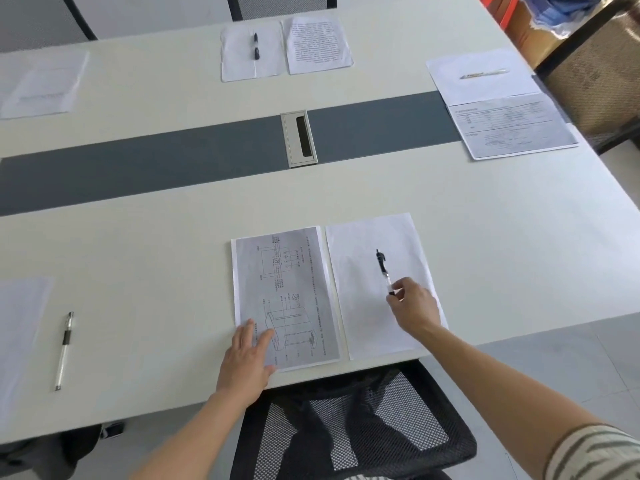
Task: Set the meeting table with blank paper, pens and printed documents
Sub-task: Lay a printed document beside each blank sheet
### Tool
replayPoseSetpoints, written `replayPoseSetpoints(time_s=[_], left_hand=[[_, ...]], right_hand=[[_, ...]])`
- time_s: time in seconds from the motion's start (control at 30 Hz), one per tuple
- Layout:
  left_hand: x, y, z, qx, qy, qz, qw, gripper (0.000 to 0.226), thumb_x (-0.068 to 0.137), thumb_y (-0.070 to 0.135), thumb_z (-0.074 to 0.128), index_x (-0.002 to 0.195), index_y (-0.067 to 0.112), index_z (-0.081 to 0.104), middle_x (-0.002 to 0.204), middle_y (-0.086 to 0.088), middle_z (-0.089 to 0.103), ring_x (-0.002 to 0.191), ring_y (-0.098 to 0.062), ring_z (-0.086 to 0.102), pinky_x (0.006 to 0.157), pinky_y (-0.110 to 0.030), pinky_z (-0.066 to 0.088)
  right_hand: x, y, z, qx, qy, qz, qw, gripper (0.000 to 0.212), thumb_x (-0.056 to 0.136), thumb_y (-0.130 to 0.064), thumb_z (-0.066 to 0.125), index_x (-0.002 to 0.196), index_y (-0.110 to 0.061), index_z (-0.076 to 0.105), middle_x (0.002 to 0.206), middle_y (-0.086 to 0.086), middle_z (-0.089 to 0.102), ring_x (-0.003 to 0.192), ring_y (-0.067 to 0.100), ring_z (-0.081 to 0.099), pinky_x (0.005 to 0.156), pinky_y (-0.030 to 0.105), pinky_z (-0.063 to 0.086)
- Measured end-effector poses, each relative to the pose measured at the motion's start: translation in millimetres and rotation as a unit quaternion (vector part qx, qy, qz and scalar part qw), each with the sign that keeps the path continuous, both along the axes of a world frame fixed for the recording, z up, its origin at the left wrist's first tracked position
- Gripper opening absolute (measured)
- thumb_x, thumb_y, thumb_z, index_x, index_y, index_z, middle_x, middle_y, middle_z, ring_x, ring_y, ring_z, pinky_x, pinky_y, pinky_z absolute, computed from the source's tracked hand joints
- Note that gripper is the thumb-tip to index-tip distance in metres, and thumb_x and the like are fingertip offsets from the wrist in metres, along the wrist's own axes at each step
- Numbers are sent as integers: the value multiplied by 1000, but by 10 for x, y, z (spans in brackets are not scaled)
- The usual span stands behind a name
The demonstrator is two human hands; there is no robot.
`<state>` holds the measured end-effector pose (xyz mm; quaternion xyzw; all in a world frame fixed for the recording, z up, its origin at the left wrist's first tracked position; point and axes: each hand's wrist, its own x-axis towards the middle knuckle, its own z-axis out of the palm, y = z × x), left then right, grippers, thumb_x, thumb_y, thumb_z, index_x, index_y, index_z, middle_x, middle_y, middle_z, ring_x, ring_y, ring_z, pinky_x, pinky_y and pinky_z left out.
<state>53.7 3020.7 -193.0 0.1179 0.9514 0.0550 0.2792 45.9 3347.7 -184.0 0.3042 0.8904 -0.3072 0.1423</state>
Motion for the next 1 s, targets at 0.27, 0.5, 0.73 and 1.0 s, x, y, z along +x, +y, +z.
replayPoseSetpoints(time_s=[0.27,0.5,0.73,1.0], left_hand=[[8,-26,-10,-3,3,-6,1000,70,92,34,57,150,28,20,161,-11,1,149,-29,2,117,-39,26],[1,-31,12,4,6,-13,1000,68,91,35,57,150,27,22,161,-13,4,149,-30,4,116,-39,26],[-13,-61,87,12,16,-13,1000,63,92,33,54,148,25,25,160,-14,0,148,-31,5,116,-39,26],[72,-328,158,26,20,-12,999,54,95,31,46,146,20,31,159,-13,11,146,-28,15,113,-38,29]], right_hand=[[13,-134,-166,30,-39,44,998,26,90,-23,56,114,-13,59,108,4,70,100,26,62,78,32,48],[3,-132,-121,46,-41,56,997,29,89,-22,58,117,-12,58,113,4,71,106,27,60,81,32,46],[-11,-185,-19,62,-57,51,995,40,89,-28,59,126,-16,54,115,5,66,104,28,60,81,33,47],[315,-346,25,108,-111,85,984,81,80,-48,70,145,-21,31,151,5,31,139,27,29,100,44,43]])
